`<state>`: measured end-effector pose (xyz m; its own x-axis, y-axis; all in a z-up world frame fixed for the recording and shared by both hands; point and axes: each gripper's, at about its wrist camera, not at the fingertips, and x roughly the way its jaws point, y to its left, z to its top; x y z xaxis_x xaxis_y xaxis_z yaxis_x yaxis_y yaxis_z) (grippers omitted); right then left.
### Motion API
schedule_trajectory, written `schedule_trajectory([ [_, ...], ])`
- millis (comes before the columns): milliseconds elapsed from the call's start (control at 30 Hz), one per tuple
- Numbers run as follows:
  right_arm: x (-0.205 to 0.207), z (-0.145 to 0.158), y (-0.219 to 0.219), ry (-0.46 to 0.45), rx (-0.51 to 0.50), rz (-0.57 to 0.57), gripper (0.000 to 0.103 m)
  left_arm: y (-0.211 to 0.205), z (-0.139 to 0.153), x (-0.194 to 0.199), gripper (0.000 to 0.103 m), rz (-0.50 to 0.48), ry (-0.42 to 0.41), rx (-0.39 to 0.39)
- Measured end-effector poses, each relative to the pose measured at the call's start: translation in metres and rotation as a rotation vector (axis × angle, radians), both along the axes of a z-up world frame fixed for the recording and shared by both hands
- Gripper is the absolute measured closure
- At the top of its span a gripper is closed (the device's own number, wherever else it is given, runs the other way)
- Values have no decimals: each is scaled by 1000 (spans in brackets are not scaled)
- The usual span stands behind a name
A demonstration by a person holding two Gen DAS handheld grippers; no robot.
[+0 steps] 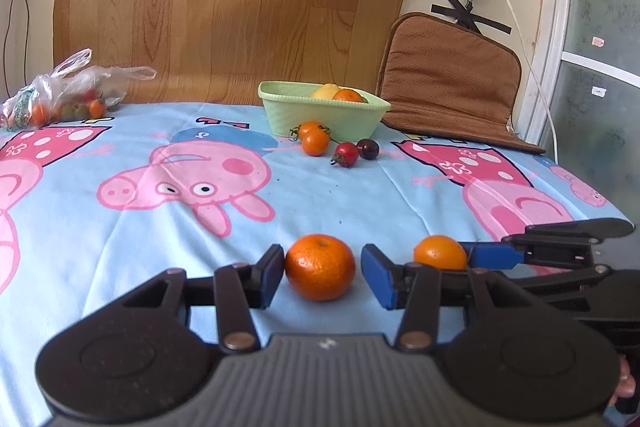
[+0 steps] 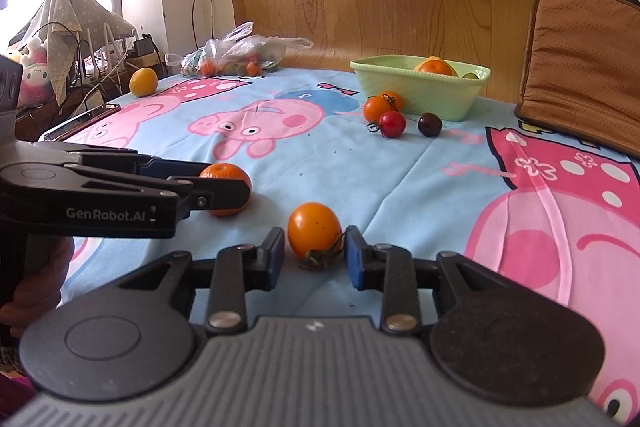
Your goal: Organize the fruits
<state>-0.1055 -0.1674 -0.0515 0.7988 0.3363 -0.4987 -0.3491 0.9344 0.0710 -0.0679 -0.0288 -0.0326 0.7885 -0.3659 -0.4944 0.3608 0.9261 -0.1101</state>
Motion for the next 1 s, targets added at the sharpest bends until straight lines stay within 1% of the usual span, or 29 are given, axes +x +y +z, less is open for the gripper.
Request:
schedule_trajectory([
  [167, -1, 0, 0, -2, 1, 1, 68, 0, -2, 3, 60, 1, 13, -5],
  [200, 0, 0, 0, -3, -3, 3, 69, 0, -3, 4, 62, -2, 17, -8],
  [233, -1, 0, 0, -9, -11, 4, 72, 0, -3, 4, 64, -7, 16, -9],
  [333, -4, 1, 3, -28, -33, 16, 72, 0, -3, 3, 64, -36, 21, -27],
  [400, -5, 1, 5, -38, -40, 12, 72, -2, -3, 0, 65, -51, 17, -24],
  [600, -4, 2, 4, -36, -31, -9, 72, -2, -3, 0, 64, -58, 25, -33],
  [733, -2, 2, -1, -29, -5, -43, 72, 0, -3, 1, 64, -53, 26, -37],
  [833, 1, 0, 1, -6, -12, -40, 72, 3, -6, 0, 64, -53, 24, -57],
  [1000, -1, 0, 1, -10, -18, -43, 72, 3, -5, 0, 64, -49, 29, -63],
])
